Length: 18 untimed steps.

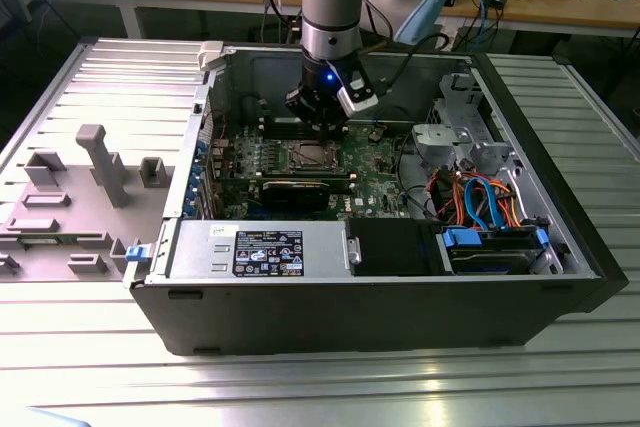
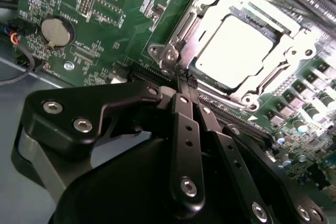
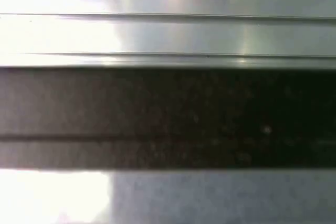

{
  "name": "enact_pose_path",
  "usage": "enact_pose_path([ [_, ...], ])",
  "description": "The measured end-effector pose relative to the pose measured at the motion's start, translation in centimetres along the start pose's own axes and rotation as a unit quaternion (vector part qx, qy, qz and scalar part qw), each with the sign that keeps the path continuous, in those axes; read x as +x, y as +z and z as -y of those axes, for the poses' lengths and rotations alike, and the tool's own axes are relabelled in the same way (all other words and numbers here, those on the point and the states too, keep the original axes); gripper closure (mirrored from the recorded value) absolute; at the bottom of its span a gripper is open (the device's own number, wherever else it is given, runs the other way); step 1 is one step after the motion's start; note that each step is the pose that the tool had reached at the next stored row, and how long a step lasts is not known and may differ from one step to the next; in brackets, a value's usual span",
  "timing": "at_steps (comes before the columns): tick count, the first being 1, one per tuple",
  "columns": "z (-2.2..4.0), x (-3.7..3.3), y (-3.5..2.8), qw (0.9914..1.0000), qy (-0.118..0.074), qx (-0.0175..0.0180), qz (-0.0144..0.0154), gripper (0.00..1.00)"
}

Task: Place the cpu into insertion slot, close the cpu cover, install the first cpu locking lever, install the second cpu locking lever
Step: 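Install the first cpu locking lever, then install the second cpu locking lever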

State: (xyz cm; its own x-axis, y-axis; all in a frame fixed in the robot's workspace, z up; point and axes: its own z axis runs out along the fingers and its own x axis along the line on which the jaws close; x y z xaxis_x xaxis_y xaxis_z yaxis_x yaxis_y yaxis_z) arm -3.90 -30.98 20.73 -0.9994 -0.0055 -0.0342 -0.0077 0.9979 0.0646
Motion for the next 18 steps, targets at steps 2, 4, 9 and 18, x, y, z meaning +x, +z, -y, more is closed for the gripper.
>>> enact_pose_path([
  [2, 0.03, 0.00, 0.00, 1.00000, 0.000, 0.0000, 0.0001, 0.89],
  [4, 0.05, 0.00, 0.00, 1.00000, 0.000, 0.0000, 0.0000, 0.89],
  [9, 0.23, 0.00, -0.01, 1.00000, 0.000, 0.0000, 0.0000, 0.89],
  [18, 0.45, 0.00, -0.23, 1.00000, 0.000, 0.0001, 0.0000, 0.89],
])
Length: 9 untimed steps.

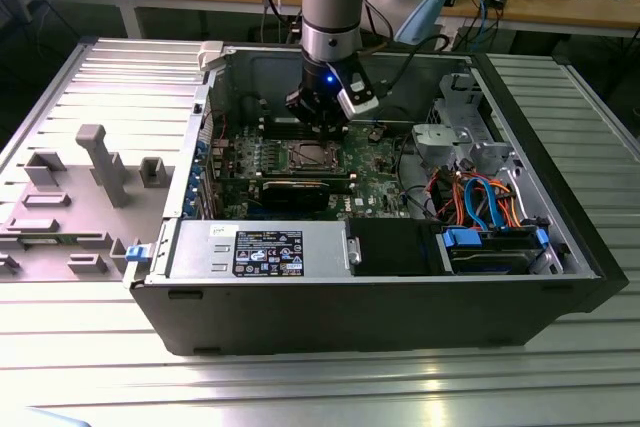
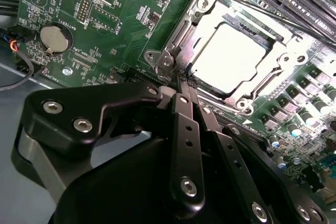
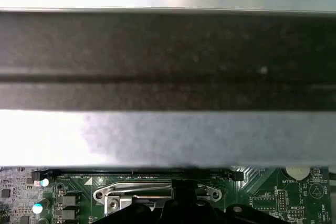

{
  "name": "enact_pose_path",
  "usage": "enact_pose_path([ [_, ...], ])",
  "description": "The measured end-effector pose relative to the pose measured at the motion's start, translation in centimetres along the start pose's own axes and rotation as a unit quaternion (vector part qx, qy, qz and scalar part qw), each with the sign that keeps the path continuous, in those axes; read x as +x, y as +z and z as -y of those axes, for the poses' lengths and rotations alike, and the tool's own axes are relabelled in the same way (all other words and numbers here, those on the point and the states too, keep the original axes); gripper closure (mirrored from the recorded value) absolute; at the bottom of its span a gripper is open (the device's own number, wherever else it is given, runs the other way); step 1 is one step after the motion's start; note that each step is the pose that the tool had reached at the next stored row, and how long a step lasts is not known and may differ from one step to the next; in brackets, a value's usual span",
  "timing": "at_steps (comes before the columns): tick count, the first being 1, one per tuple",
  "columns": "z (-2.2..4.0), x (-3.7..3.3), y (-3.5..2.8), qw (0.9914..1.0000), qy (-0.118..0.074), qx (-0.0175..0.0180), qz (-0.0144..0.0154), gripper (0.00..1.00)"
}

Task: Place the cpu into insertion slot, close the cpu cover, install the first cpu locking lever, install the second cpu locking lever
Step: 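Install the second cpu locking lever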

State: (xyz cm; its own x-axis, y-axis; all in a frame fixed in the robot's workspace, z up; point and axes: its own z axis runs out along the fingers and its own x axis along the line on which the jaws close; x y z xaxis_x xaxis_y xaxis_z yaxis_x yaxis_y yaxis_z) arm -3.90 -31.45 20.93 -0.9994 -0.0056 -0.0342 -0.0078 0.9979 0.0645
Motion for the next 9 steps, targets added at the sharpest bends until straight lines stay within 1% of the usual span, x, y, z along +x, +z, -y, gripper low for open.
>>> enact_pose_path([
  [1, -0.02, -0.01, -0.30, 1.00000, 0.000, -0.0001, 0.0000, 0.89],
  [2, -0.03, -0.01, -0.39, 1.00000, 0.000, -0.0001, 0.0001, 0.89],
  [7, 0.10, -0.02, -0.51, 1.00000, 0.000, -0.0001, 0.0000, 0.89],
  [9, 0.44, -0.02, -0.53, 1.00000, 0.000, -0.0008, 0.0000, 0.89],
])
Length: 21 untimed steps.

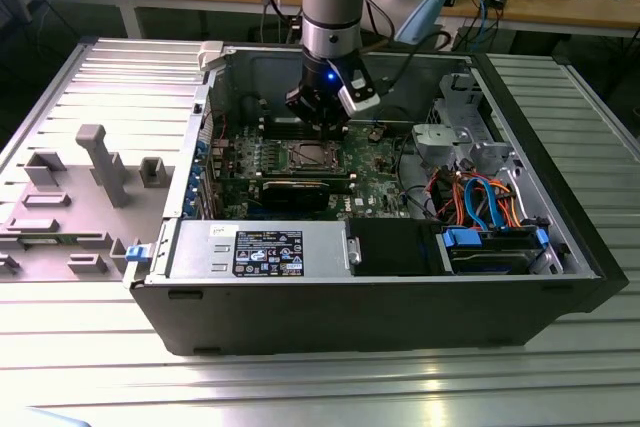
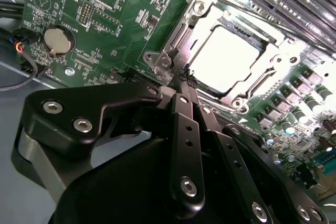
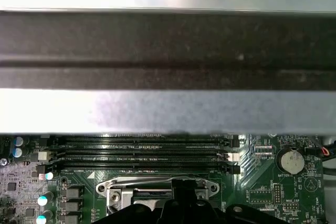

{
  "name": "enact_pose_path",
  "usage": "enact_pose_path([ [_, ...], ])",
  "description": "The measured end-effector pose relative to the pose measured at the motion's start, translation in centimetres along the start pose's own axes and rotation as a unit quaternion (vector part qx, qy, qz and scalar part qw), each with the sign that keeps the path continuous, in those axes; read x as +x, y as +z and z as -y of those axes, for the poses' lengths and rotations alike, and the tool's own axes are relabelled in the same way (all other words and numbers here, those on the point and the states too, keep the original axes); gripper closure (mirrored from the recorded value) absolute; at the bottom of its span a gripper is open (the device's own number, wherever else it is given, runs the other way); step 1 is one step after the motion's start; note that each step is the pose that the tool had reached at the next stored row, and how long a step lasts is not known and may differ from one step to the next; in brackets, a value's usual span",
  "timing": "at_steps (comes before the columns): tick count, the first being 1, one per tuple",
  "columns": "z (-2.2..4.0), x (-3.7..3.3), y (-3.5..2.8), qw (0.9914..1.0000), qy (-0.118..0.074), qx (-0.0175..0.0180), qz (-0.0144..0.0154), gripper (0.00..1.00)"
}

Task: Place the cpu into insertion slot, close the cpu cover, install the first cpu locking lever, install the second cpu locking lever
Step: 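Install the second cpu locking lever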

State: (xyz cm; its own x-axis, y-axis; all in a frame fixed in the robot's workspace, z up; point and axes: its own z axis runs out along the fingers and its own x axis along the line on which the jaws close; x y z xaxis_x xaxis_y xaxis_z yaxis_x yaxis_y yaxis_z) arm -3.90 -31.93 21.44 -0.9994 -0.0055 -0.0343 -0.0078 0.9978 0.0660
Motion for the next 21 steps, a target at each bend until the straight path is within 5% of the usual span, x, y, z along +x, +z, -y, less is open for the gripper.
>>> enact_pose_path([
  [18, 0.34, 0.00, -0.02, 1.00000, 0.000, -0.0006, 0.0000, 0.89],
  [19, 0.48, 0.00, -0.03, 1.00000, 0.000, -0.0006, 0.0000, 0.89],
  [20, 1.83, 0.01, -0.12, 1.00000, 0.000, -0.0006, 0.0000, 0.89],
  [21, 1.97, 0.01, -0.13, 1.00000, 0.000, -0.0006, 0.0000, 0.89],
])
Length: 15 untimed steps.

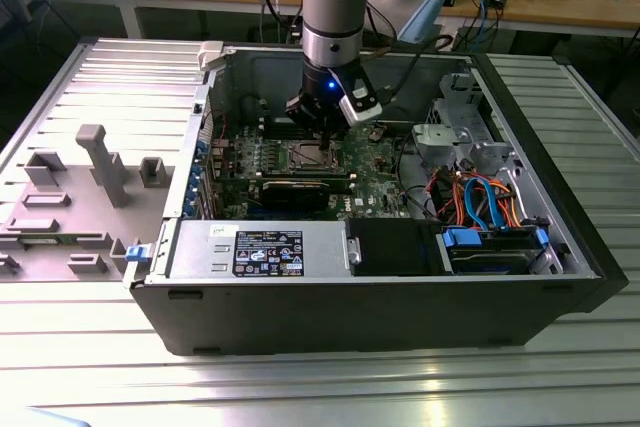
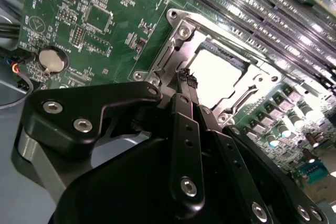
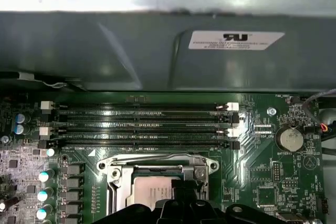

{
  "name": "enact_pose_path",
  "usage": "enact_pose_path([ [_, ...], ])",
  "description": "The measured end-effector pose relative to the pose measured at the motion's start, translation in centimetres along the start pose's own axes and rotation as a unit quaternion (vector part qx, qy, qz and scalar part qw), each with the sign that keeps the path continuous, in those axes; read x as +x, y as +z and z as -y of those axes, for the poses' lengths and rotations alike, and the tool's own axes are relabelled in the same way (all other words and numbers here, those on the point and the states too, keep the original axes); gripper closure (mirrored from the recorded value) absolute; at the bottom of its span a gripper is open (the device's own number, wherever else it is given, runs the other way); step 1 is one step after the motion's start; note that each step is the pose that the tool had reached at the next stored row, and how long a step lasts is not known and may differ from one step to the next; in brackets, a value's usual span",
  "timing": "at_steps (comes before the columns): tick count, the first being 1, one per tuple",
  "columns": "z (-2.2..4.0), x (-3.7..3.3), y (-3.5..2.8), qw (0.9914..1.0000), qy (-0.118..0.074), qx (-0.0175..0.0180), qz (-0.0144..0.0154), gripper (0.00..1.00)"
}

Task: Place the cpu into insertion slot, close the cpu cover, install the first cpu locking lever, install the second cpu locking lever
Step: 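Install the second cpu locking lever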

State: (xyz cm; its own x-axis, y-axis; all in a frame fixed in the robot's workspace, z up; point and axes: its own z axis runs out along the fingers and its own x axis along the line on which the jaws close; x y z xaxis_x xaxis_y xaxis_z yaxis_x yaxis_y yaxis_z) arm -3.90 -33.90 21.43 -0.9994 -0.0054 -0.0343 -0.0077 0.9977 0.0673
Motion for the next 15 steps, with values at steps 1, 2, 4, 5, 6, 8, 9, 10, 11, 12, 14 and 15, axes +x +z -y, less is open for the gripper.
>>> enact_pose_path([
  [1, 0.07, 0.00, 0.00, 1.00000, 0.000, 0.0000, 0.0000, 0.89],
  [2, 0.16, 0.01, -0.02, 1.00000, 0.000, 0.0000, 0.0000, 0.89],
  [4, 0.21, -0.01, -0.27, 1.00000, 0.000, 0.0001, 0.0000, 0.89],
  [5, 0.21, -0.01, -0.40, 1.00000, 0.000, 0.0001, -0.0001, 0.89],
  [6, 0.17, -0.03, -0.91, 1.00000, 0.000, 0.0000, 0.0000, 0.89],
  [8, 0.19, -0.04, -1.18, 1.00000, 0.000, 0.0000, -0.0001, 0.89],
  [9, 0.22, -0.04, -1.18, 1.00000, 0.000, -0.0001, 0.0000, 0.89],
  [10, 0.27, -0.04, -1.19, 1.00000, 0.000, 0.0000, -0.0001, 0.89],
  [11, 0.30, -0.04, -1.19, 1.00000, 0.000, 0.0000, -0.0001, 0.89],
  [12, 0.34, -0.04, -1.20, 1.00000, 0.000, 0.0000, -0.0001, 0.89],
  [14, 0.69, -0.03, -1.22, 1.00000, 0.000, 0.0000, -0.0001, 0.89],
  [15, 0.83, -0.04, -1.23, 1.00000, 0.000, 0.0000, -0.0001, 0.89],
])
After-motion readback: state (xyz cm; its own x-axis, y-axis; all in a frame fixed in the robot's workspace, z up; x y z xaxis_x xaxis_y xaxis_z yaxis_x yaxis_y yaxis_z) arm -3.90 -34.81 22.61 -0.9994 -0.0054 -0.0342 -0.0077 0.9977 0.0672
